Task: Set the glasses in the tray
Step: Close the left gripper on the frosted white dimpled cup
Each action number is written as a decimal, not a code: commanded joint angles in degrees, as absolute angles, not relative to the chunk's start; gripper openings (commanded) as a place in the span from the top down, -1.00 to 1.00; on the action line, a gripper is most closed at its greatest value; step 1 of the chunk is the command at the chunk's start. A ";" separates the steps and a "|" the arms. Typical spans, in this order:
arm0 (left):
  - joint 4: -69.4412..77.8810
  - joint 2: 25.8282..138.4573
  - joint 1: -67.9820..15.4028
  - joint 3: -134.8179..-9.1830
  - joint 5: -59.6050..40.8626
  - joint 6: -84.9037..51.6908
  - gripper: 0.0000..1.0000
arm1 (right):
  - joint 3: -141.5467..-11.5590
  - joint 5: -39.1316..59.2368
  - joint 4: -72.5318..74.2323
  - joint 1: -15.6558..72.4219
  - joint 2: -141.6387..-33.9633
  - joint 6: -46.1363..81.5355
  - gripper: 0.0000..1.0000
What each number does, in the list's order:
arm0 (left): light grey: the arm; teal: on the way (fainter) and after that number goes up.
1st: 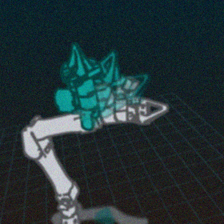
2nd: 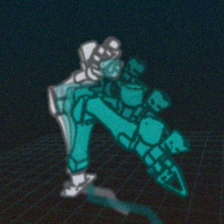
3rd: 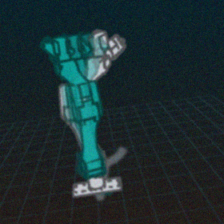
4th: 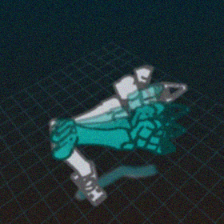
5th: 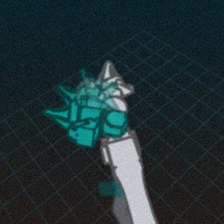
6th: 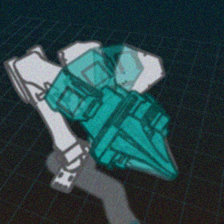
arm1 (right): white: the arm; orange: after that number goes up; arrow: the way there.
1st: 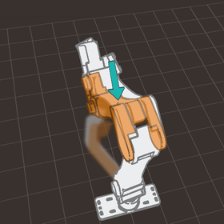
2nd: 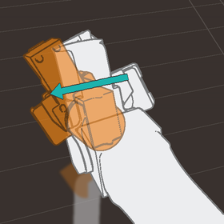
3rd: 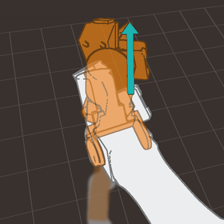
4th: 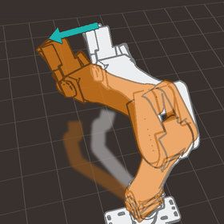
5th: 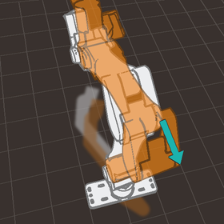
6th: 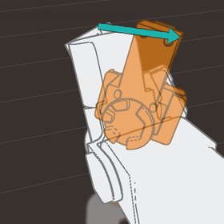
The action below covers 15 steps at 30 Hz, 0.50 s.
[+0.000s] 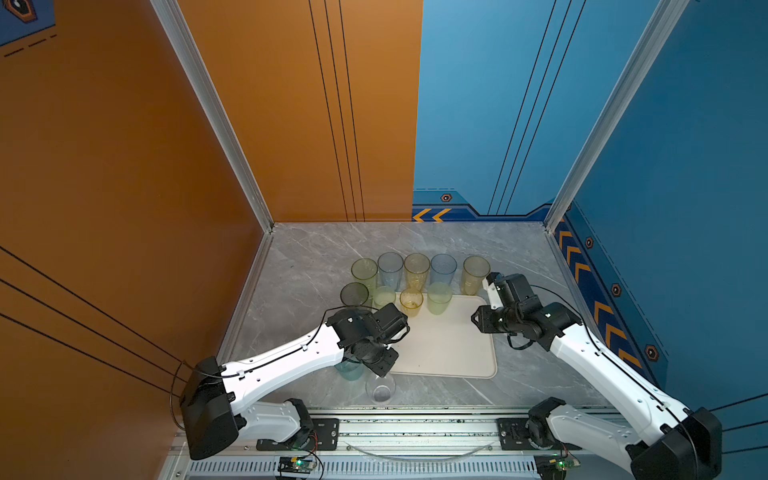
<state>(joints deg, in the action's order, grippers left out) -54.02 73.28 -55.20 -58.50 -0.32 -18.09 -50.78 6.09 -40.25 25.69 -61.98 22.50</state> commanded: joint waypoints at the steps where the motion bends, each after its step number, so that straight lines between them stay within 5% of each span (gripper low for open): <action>1: -56.04 72.89 -56.07 -58.58 -1.31 -18.81 0.41 | -49.89 6.70 -39.55 25.49 -60.73 22.76 0.31; 15: -58.97 74.09 -57.85 -58.60 -3.48 -20.12 0.38 | -48.93 6.33 -39.88 25.40 -59.51 22.90 0.30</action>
<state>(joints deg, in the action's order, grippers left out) -56.69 73.63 -57.25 -58.50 -3.07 -19.05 -49.67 6.07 -40.21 25.69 -60.47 22.50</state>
